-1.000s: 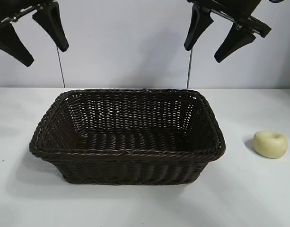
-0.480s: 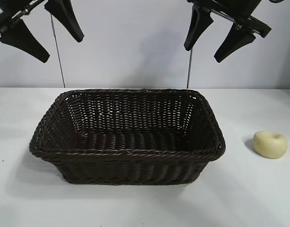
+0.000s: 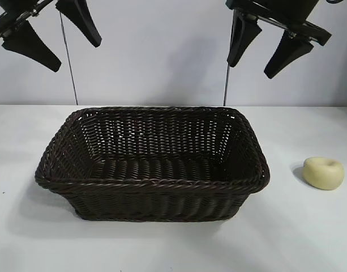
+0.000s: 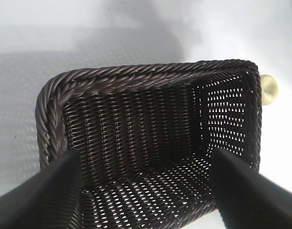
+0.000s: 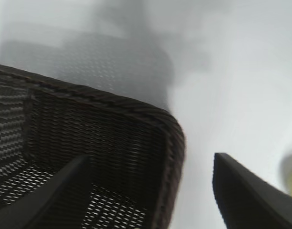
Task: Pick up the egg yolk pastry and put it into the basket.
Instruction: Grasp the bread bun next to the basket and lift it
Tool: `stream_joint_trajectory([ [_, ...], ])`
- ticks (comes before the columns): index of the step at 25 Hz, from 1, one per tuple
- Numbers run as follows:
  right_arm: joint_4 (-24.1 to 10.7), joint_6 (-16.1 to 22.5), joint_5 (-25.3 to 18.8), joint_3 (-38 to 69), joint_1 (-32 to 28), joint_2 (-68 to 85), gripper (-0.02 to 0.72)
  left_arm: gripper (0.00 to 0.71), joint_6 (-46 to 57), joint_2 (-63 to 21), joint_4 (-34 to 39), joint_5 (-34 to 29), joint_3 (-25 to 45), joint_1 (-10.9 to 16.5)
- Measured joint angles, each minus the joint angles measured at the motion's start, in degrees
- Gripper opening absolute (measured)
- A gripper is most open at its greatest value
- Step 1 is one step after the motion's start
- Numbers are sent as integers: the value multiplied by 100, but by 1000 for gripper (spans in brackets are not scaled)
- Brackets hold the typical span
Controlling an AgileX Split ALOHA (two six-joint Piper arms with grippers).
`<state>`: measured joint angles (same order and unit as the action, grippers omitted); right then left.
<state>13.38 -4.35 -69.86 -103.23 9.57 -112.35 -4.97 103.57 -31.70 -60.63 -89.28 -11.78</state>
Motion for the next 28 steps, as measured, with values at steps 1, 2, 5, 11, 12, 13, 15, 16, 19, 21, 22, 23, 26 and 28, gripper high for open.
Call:
stream_joint_trajectory([
  [1,-166,0,-15,0,-10,0,519,541,0,0,0,5,0,0],
  [2,-284,0,-37,0,-28,0,519,541,0,0,0,17,0,0],
  [5,-537,5,-69,0,-219,0,519,541,0,0,-23,31,0,0],
  [11,-621,16,-64,405,-858,0,519,541,0,0,-133,77,0,0],
  [12,-631,16,-64,553,-938,0,519,541,0,0,-139,85,0,0],
  [13,-639,16,-64,713,-1022,0,519,541,0,0,-145,98,0,0],
  [15,-652,16,-59,1001,-1131,0,519,541,0,0,-145,110,0,0],
  [16,-659,16,-59,1140,-1161,0,519,541,0,0,-145,125,0,0],
  [19,-653,6,96,1434,-1173,0,519,541,0,0,-145,167,0,0],
  [21,-653,6,263,1574,-1173,0,519,541,0,0,-145,187,0,0],
  [22,-653,5,337,1639,-1173,0,519,541,0,0,-145,187,0,0],
  [23,-659,-1,424,1700,-1173,0,519,541,0,0,-145,194,0,0],
  [26,-757,0,569,1829,-1173,-62,519,541,0,0,-145,194,0,0],
  [28,-788,0,613,1898,-1173,-192,519,541,0,0,-145,194,0,0],
])
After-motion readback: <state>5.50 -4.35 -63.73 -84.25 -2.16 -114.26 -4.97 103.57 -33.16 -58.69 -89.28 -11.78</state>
